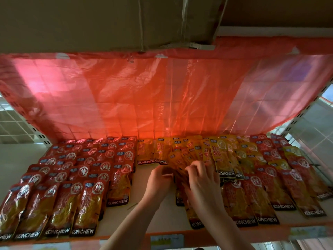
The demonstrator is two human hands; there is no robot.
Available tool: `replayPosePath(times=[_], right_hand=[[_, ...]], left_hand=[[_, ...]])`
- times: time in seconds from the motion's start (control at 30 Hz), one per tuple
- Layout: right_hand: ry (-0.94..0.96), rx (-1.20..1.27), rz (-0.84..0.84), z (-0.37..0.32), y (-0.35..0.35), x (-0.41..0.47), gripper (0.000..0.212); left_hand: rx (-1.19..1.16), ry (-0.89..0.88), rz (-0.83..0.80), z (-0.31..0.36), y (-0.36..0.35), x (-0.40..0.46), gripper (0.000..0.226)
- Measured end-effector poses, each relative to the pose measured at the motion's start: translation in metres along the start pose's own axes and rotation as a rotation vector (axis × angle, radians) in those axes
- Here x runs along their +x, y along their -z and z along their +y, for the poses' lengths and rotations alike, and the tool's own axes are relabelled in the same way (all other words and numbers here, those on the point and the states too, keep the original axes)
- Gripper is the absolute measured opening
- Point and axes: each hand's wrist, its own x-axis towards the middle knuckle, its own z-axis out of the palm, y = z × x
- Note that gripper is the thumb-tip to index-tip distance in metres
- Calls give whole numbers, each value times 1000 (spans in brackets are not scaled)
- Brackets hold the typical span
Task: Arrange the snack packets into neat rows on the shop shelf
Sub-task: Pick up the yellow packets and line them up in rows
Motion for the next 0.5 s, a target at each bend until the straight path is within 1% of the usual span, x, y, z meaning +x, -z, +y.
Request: replayPosePath(times=[0.07, 0.13, 0.2, 0.37, 0.5], right_hand=[[-13, 61, 20, 3, -2, -1, 35], [-30, 121, 47, 5, 0, -2, 32], [-26, 143, 65, 6, 1, -2, 33], [11, 144, 54, 9, 2, -2, 39], [15, 152, 41, 10, 1, -5, 42]], left_hand=[[107, -26, 8, -5, -1, -2, 20], [209, -59, -23, -7, -4, -5, 11], [290, -82, -49, -6, -8, -7, 13], [255, 9, -12, -4, -13, -8, 29], [268, 35, -47, -4, -15, -10, 29]])
